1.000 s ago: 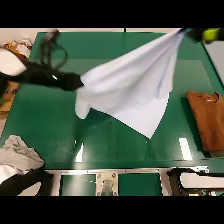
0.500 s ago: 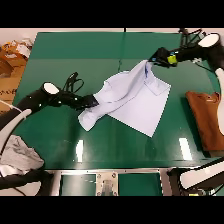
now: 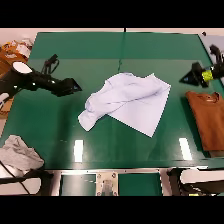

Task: Fold the shirts.

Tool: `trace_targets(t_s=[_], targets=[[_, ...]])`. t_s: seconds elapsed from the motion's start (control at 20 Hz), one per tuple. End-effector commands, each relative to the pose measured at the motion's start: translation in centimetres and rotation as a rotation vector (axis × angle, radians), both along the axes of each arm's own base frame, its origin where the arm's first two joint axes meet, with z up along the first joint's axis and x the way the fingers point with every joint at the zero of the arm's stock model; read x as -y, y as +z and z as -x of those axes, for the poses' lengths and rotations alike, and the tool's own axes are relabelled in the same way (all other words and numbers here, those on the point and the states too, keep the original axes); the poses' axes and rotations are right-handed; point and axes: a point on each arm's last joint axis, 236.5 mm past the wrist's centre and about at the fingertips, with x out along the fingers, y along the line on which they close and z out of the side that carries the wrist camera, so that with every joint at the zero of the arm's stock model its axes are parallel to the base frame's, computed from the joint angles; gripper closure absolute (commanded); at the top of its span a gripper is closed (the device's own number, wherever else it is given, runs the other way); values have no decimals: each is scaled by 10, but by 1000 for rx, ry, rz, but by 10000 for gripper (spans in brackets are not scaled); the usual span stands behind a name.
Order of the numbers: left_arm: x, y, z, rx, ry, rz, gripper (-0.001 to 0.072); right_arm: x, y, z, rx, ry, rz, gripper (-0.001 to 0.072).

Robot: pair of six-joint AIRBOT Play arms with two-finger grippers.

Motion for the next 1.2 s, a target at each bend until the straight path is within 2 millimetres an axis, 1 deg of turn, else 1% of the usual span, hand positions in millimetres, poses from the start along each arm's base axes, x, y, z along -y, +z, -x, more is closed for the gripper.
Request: trace_targets(t_s=[0.0, 0.05, 0.1, 0.15, 0.2, 0.3, 0.35, 0.45, 0.5, 0.6, 0.65, 0.7, 0.75, 0.8, 0.85, 0.9, 0.95, 1.0, 1.05, 1.1, 1.15], targets=[[-19, -2, 2, -1, -19, -30, 0, -7, -41, 77, -121, -55, 5, 660], [-18, -4, 5, -1, -32, -32, 0, -24, -57, 102, -153, -70, -15, 654], [-18, -5, 6, -5, -35, -30, 0, -39, -75, 126, -191, -77, -35, 558], [-17, -5, 6, -6, -36, -30, 0, -53, -95, 145, -224, -88, -50, 333], [-17, -5, 6, -6, -36, -30, 0, -67, -117, 164, -265, -103, -68, 157], [-17, -5, 7, -7, -38, -29, 0, -91, -155, 195, -353, -145, -107, 157], [-17, -4, 7, -8, -38, -28, 0, -99, -170, 204, -377, -181, -117, 157], [-17, -4, 8, -11, -40, -27, 0, -112, -187, 206, -370, -233, -131, 158], [-17, -4, 8, -11, -40, -27, 0, -117, -191, 203, -358, -246, -133, 158], [-17, -5, 8, -12, -40, -27, 0, -124, -192, 185, -299, -266, -125, 158], [-17, -4, 8, -11, -40, -27, 0, -130, -190, 173, -246, -265, -130, 164], [-17, -4, 8, -12, -40, -27, 0, -134, -187, 162, -200, -255, -134, 298], [-17, -4, 8, -13, -42, -27, -1, -135, -183, 153, -148, -221, -121, 676], [-17, -5, 9, -14, -43, -31, 0, -133, -176, 143, -106, -191, -106, 697], [-18, -6, 9, -16, -46, -36, -1, -128, -167, 135, -85, -161, -95, 697], [-18, -6, 11, -22, -53, -36, -1, -121, -155, 131, -79, -123, -93, 698], [-17, -6, 15, -32, -64, -33, 0, -108, -141, 130, -87, -92, -84, 698], [-15, -6, 20, -45, -79, -29, -1, -87, -128, 130, -100, -87, -48, 698], [-14, -6, 24, -59, -93, -25, -1, -55, -117, 132, -115, -117, 29, 698], [-13, -6, 28, -71, -103, -21, -1, -18, -107, 135, -129, -175, 124, 698], [-13, -6, 31, -81, -112, -19, -1, 24, -97, 143, -162, -271, 222, 698]])
